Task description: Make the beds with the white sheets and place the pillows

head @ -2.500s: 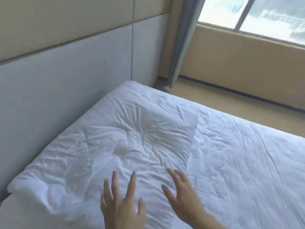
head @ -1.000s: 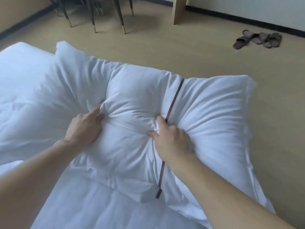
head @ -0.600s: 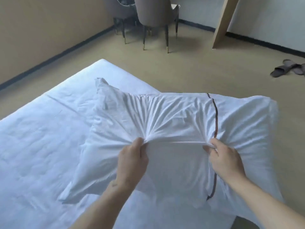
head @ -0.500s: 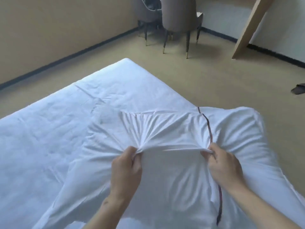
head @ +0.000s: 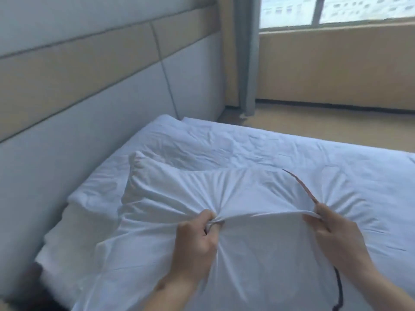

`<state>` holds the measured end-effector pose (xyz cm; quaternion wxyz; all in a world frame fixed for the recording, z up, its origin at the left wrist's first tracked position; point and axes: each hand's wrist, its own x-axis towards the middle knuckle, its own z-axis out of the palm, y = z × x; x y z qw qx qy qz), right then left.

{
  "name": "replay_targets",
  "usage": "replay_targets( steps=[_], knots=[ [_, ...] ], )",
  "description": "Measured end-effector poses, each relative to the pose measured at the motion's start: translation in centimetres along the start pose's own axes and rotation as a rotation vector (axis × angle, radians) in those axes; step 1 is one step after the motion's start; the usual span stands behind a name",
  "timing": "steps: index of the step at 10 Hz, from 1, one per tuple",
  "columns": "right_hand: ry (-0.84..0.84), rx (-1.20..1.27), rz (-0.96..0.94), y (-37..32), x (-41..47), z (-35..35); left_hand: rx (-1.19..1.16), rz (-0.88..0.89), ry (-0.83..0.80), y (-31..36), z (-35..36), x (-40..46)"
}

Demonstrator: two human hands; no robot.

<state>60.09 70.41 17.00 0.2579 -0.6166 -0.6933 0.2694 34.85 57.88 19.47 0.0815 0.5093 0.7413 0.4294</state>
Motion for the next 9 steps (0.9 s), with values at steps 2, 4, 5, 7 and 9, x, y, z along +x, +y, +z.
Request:
replay_targets(
  steps=[2,4,5,7,9],
  knots=[
    [-0.108,-0.075,-0.254,-21.9,1.7,10.1,-0.077,-0.108,0.204,-10.0,-16.8,3.6],
    [-0.089,-0.138,-0.479,-37.3,3.8,16.6,-0.05,-0.149,0.498,-15.2,-24.3,6.4],
    [-0.025,-0.208,-0.554,-43.2,6.8,18.7,-0.063,-0.118,0.613,-16.5,-25.5,10.0],
    [0.097,-0.223,-0.577,-51.9,13.9,23.0,-0.169,-0.153,0.584,-19.6,-26.0,19.3],
    [-0.319,-0.188,-0.54,-50.3,14.3,28.2,-0.174,-0.574,0.013,-24.4,-21.5,21.4]
  ],
)
